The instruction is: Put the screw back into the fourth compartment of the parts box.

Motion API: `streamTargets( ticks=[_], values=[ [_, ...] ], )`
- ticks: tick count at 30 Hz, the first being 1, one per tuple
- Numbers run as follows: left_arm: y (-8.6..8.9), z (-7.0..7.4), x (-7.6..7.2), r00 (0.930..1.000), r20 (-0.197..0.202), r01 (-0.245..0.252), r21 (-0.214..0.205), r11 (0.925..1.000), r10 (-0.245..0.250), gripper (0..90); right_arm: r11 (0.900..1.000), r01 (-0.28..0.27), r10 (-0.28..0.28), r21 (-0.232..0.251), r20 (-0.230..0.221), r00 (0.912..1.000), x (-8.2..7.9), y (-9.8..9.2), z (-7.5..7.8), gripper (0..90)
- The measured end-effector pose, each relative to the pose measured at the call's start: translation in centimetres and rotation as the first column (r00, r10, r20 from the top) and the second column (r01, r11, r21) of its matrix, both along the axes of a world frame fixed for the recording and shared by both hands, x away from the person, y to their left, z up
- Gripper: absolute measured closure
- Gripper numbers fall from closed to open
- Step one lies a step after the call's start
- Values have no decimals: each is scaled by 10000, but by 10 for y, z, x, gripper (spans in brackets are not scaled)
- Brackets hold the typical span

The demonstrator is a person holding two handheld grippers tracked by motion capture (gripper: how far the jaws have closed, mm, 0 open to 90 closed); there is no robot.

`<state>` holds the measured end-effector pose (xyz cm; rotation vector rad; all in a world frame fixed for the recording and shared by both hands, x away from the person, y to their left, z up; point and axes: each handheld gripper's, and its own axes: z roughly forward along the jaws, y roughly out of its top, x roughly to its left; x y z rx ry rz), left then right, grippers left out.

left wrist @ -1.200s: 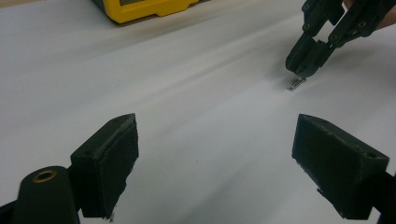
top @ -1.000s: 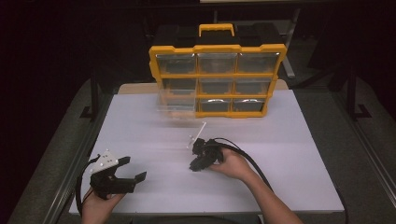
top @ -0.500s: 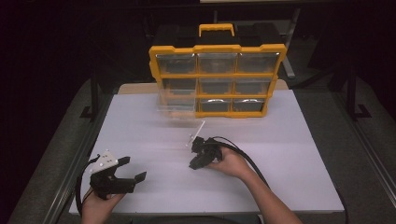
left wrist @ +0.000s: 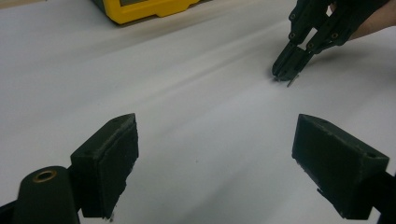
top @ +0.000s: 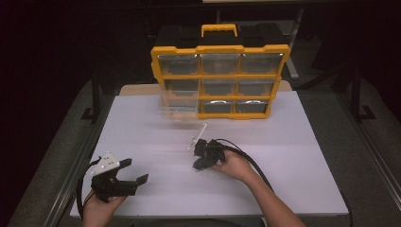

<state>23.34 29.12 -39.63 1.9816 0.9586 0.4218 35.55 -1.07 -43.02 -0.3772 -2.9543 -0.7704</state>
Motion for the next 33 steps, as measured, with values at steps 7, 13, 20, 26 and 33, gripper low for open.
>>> streamTargets(
  ticks=[7, 13, 20, 26, 33],
  values=[
    [0, 0, 0, 10000, 15, -30, -14, 10000, 30, 142, 9999, 56, -55, 89, -63, 10000, 1, -1, 0, 865],
    [0, 0, 0, 10000, 13, -36, -32, 10000, 36, 141, 9995, 107, -102, 309, -159, 9998, 4, -5, 3, 866],
    [0, 0, 0, 10000, 29, -1, 16, 10000, 1, 141, 9980, 319, -313, 537, -129, 9994, 9, -19, 15, 864],
    [0, 1, 0, 10000, 39, -60, -74, 10000, 60, 141, 9964, 554, -550, 641, -87, 9984, 11, -32, 25, 864],
    [0, 1, 0, 10000, 42, -58, -57, 10000, 58, 141, 9939, 759, -762, 803, 13, 9971, 18, -47, 42, 864]
  ],
)
